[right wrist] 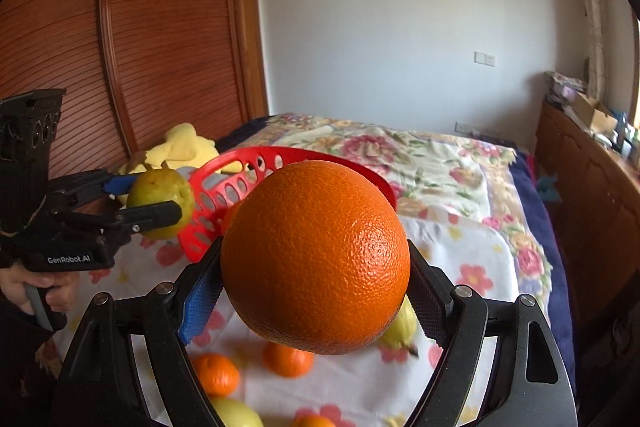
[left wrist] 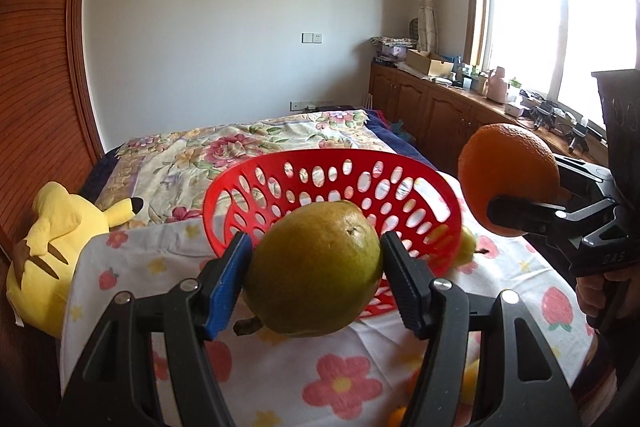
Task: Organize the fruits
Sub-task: 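Grasp the green pomelo with the left tool and lift it, then lower the pomelo and orange into the red basket and open both tools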
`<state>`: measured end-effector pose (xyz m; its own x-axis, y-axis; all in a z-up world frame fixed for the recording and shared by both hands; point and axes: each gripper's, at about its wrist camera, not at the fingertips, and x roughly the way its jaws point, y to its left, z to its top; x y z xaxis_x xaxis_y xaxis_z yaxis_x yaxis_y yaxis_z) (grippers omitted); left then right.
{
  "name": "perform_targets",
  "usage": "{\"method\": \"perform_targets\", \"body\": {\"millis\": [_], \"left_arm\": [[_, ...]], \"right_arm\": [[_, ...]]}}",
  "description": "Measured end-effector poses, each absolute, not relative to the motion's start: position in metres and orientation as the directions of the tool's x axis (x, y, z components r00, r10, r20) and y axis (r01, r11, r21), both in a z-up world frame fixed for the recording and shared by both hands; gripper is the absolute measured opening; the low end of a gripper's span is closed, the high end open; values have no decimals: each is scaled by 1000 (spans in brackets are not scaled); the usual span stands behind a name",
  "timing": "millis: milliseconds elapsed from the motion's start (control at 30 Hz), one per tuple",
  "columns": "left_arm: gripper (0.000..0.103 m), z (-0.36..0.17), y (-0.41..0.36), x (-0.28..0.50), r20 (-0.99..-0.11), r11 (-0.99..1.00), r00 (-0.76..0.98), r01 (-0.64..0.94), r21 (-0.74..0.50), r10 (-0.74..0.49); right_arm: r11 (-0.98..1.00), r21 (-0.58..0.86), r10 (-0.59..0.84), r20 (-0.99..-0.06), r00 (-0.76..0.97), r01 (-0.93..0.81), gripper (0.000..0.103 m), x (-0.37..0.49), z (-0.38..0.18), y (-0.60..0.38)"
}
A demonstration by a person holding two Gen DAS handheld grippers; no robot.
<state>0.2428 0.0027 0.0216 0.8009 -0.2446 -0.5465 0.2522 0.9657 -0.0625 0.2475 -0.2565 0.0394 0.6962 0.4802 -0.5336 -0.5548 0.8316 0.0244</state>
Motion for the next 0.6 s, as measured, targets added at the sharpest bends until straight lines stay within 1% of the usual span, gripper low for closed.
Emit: {"method": "perform_targets", "body": {"millis": [367,533,600], "left_arm": [[65,14,12,283,-569,971,792,231,-55,-221],[65,10,13,295,-575,971,788,234,-52,-220],[65,8,14,300,-577,971,786,234,-53,-221]], "right_arm": [[797,0,489,-586,646,-604,84,295,28,-218],[784,-21,467,-638,613,-620,84,311,13,-203],[774,-8,473,-658,586,-634,84,316,8,-200]]}}
